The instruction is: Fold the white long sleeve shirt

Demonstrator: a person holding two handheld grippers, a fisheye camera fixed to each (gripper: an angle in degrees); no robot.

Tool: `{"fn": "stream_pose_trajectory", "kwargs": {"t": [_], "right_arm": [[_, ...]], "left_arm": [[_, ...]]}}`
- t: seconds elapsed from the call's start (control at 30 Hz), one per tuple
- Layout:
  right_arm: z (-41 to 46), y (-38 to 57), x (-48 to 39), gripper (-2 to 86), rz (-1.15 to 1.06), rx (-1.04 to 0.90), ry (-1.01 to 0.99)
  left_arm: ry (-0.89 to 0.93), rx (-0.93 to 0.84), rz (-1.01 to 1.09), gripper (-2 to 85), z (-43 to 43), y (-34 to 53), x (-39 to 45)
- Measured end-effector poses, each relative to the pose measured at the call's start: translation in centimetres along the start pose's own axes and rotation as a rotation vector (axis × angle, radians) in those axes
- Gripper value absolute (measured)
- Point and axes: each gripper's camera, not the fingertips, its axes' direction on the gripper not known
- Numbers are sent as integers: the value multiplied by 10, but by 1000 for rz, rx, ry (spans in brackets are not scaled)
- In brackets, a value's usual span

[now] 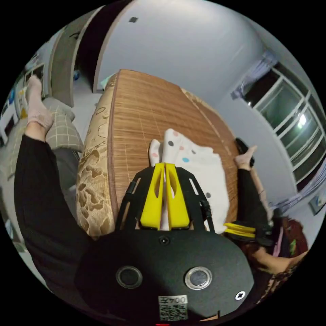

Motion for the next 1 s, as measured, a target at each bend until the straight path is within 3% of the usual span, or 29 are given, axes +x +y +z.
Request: {"fn": "stream_pose_trajectory", "kwargs": {"t": [0.23, 0.4, 0.57, 0.8, 0.9, 1.0], "right_arm": [[-1, -1, 35, 54, 53, 8, -86], [-2, 1, 50, 54, 48, 14, -84], [-3, 1, 68, 54, 52, 15, -84], [-4, 1, 91, 54, 53, 16, -85], [-4, 2, 105, 54, 67, 13, -91], [-3, 1, 120, 54, 94, 3, -98]], "left_arm": [[194, -82, -277, 109, -31, 46, -51], [144, -141, -294, 134, -18, 45, -53], [110, -223, -250, 98, 2, 39, -43], [118, -171, -157, 35, -23, 26, -5], [17, -195, -24, 30, -44, 23, 30], [-81, -323, -51, 27, -9, 44, 20]]}}
